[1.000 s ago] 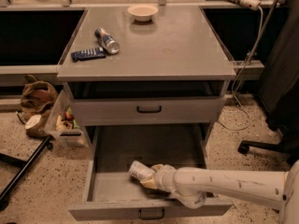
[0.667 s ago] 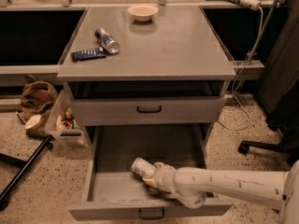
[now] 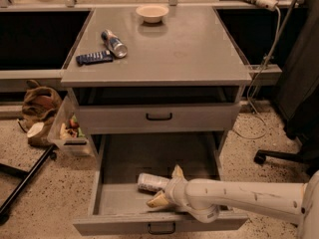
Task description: Place blue plastic bottle into middle drawer
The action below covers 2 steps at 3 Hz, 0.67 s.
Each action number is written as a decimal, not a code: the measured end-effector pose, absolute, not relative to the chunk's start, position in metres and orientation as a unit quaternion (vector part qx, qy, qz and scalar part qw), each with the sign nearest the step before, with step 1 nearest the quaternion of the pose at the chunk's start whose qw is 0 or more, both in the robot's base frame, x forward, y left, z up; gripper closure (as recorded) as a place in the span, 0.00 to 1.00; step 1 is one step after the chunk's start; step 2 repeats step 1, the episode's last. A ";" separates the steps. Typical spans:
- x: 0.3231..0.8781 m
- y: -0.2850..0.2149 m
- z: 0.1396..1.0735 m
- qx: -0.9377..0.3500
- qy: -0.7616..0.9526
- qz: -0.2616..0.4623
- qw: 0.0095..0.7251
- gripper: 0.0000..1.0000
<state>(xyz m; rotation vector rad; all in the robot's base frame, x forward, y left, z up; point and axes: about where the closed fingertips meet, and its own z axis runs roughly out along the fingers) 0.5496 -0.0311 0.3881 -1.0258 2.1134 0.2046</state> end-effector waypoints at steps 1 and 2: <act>0.550 -0.031 0.388 -0.402 0.828 0.080 0.382 0.00; 0.550 -0.031 0.388 -0.402 0.828 0.080 0.382 0.00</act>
Offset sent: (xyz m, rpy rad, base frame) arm 0.0000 0.0000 0.0000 0.0000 0.0000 0.0000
